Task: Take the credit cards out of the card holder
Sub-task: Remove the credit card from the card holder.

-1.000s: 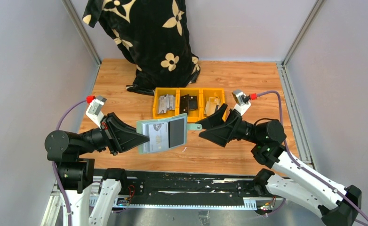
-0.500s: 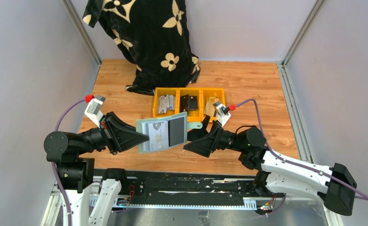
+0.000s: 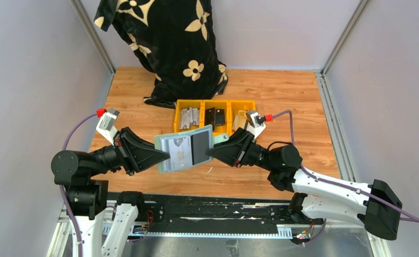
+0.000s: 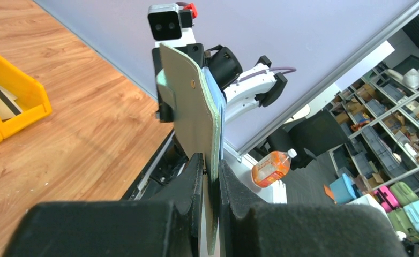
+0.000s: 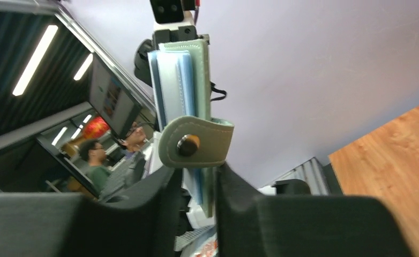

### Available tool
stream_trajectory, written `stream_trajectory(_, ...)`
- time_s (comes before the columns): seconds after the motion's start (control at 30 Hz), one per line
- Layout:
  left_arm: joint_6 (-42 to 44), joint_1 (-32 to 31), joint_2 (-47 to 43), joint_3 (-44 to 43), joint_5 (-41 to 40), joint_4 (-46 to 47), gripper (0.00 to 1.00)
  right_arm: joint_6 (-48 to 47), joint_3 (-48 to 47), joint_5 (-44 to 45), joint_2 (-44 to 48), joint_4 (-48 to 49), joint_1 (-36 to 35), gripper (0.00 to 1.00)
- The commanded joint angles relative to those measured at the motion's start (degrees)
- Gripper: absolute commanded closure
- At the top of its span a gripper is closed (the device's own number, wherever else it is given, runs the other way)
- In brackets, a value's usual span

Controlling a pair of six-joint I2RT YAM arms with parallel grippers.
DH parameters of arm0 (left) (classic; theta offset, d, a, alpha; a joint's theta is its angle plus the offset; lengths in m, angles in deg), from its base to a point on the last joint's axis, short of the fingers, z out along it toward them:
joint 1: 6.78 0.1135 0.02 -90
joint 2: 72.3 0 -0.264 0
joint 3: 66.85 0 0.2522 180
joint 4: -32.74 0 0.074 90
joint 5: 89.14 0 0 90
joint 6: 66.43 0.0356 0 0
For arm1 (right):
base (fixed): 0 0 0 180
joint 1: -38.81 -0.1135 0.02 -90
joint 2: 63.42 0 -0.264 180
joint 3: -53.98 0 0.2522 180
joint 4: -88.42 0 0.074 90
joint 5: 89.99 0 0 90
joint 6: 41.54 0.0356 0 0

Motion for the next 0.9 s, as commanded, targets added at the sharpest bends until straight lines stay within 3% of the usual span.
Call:
stream_trajectory(0.0,1.9,-0.1,-1.0,1.1,-1.9,-0.3,1.0,-0.1,-3.5,0.0,2.8,-2.0,-0.7,0.8)
stream_trajectory(0.07,5.5,-0.1,-1.0,0.5,-2.4,-3.3,0.98,-2.2,-4.4,-0.3,5.2,-7.3,-0.7,0.88)
stream_trajectory(0.17,10.8,-0.1,-0.6,-0.4,-3.3,-8.3,0.71,-7.3,-7.6,-0.3,9.1,-19.6,-0.6,0.99)
stream_trajectory(0.3,24.5,-0.1,0.9,-4.6,-6.2,-21.5,0.57,-20.6,-18.2,-0.6,12.3,-45.4,-0.6,1.0)
stream_trajectory(0.53,48.7,-0.1,2.3,-13.9,-4.8,-38.6,0.54,-39.1,-39.4,-2.3,4.8,-80.9,-0.6,1.0)
stream_trajectory(0.73,59.9,-0.1,-1.2,-15.6,-5.2,-40.0,0.56,-47.5,-54.0,-4.7,-5.3,-95.8,-0.7,1.0)
stream_trajectory(0.87,63.1,-0.1,-0.8,-15.8,-5.7,-40.0,0.56,-50.9,-60.3,-7.8,-10.6,-99.0,-2.8,1.0)
